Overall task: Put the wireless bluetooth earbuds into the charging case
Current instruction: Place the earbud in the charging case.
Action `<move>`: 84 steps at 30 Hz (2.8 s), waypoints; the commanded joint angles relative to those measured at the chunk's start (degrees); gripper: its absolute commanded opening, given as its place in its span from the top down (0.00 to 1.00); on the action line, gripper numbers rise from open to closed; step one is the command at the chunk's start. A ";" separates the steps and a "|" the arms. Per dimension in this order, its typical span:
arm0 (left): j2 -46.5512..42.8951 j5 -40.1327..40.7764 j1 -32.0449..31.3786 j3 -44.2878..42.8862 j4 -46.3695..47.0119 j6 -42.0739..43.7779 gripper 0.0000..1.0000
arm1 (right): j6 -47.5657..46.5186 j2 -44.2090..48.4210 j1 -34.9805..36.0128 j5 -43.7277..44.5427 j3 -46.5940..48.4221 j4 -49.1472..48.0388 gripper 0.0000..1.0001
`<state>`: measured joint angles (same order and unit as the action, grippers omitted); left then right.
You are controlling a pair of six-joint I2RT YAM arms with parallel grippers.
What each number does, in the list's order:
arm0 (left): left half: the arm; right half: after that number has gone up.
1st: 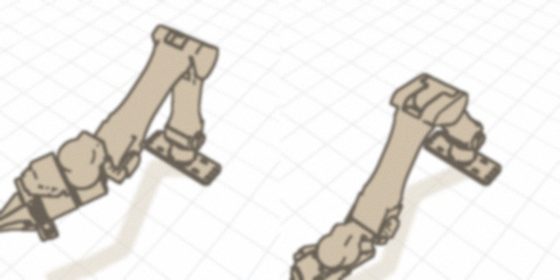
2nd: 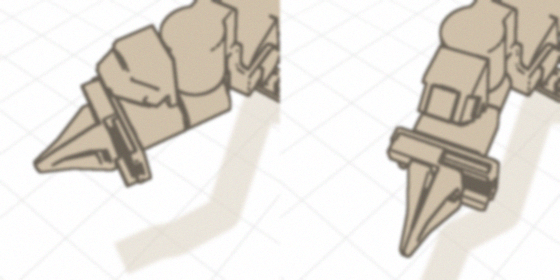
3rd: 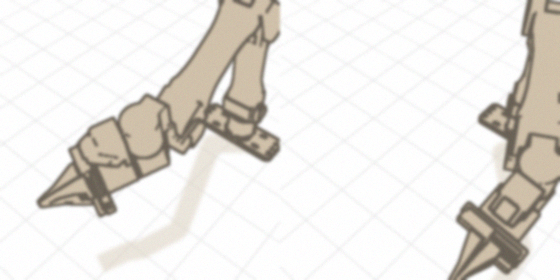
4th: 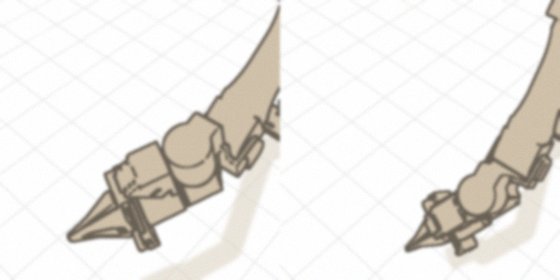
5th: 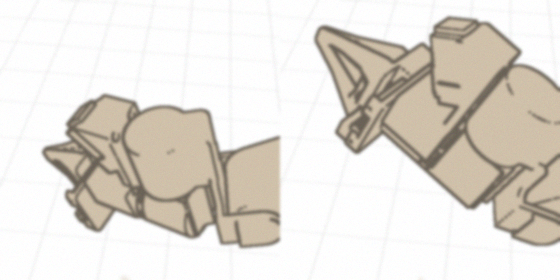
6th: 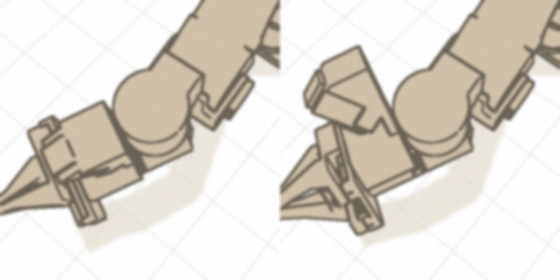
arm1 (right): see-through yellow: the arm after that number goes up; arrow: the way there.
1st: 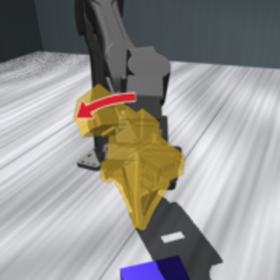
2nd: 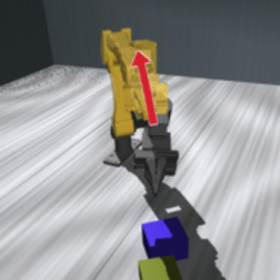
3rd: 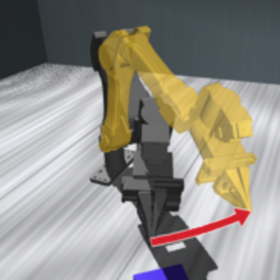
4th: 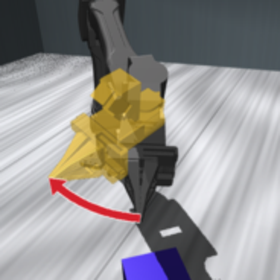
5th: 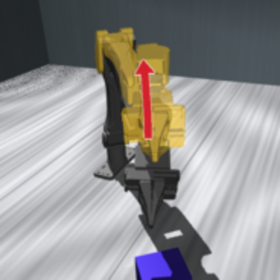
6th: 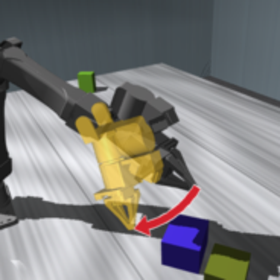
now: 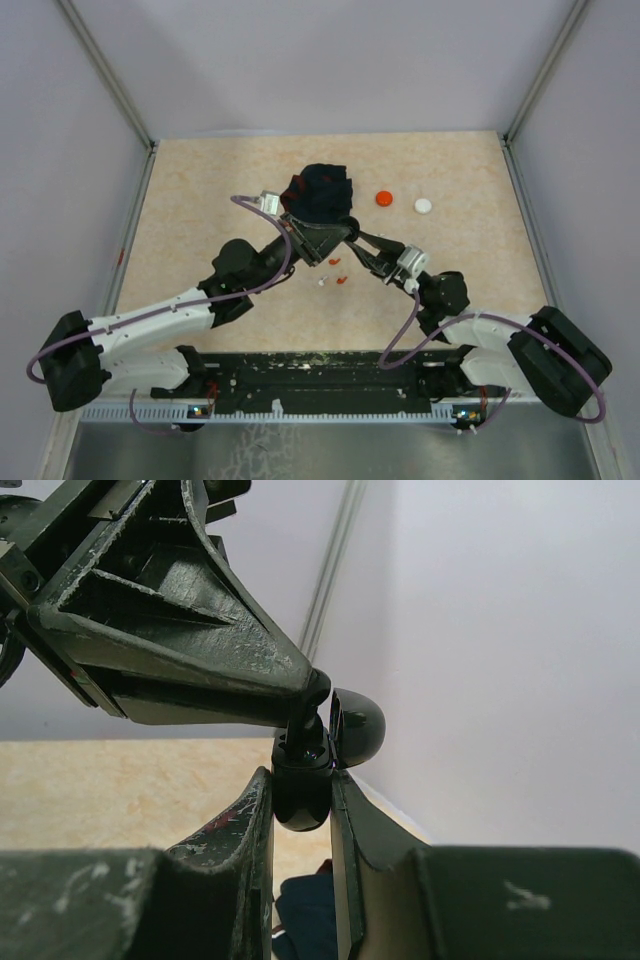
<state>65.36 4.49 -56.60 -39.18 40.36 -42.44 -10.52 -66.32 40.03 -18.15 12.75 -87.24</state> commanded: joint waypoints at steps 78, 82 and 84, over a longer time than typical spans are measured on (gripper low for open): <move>-3.38 0.18 -1.56 -6.23 -17.90 5.05 0.46 | 0.86 0.86 0.75 2.12 0.08 -2.49 1.00; -4.98 2.09 -1.60 -6.28 -18.70 6.40 0.42 | 1.31 0.56 0.75 2.36 0.20 -2.37 1.00; -5.29 2.73 -1.59 -6.04 -18.41 6.99 0.41 | 1.75 0.53 0.75 2.26 0.48 -1.90 1.00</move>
<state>62.11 6.13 -58.15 -43.62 20.88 -37.56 -10.24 -66.00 40.03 -16.34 12.73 -85.95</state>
